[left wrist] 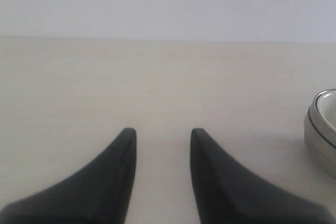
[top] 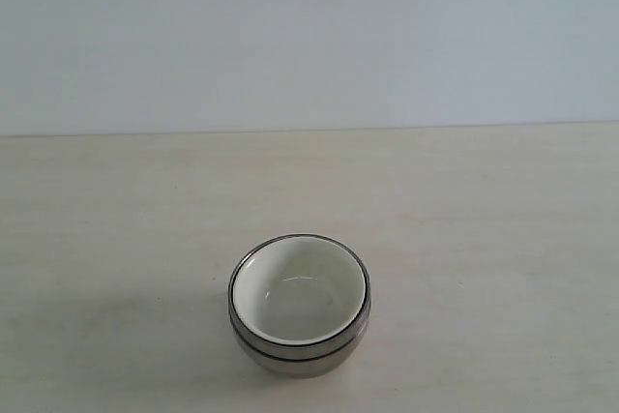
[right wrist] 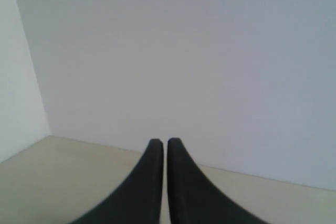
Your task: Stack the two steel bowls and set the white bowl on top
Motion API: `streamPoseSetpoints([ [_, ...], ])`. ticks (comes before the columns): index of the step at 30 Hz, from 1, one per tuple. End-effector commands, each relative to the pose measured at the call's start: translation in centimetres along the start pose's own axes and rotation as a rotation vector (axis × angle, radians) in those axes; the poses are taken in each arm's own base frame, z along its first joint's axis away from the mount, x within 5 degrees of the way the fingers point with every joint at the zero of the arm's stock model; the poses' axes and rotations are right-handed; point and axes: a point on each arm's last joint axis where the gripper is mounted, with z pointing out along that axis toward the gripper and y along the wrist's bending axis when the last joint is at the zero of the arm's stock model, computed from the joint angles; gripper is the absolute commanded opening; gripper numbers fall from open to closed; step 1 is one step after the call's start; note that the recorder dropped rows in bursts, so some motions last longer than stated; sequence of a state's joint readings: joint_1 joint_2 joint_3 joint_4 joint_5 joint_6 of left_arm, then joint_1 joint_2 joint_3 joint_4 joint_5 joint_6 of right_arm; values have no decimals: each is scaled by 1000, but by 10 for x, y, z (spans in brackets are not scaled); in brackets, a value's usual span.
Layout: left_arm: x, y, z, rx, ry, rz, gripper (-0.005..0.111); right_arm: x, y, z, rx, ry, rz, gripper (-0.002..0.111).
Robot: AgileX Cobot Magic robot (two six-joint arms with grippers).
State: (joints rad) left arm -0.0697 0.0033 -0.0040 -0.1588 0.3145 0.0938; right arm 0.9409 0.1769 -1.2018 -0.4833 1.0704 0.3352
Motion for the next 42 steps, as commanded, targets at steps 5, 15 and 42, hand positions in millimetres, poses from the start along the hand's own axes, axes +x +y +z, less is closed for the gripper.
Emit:
streamPoseSetpoints([
  [5, 1, 0, 0, -2, 1, 1, 32, 3, 33, -54, 292, -213, -115, 0],
  [15, 1, 0, 0, -2, 1, 1, 32, 0, 110, -78, 276, -539, -205, 0],
  [42, 1, 0, 0, -2, 1, 1, 32, 99, 68, 55, 459, -406, -144, 0],
])
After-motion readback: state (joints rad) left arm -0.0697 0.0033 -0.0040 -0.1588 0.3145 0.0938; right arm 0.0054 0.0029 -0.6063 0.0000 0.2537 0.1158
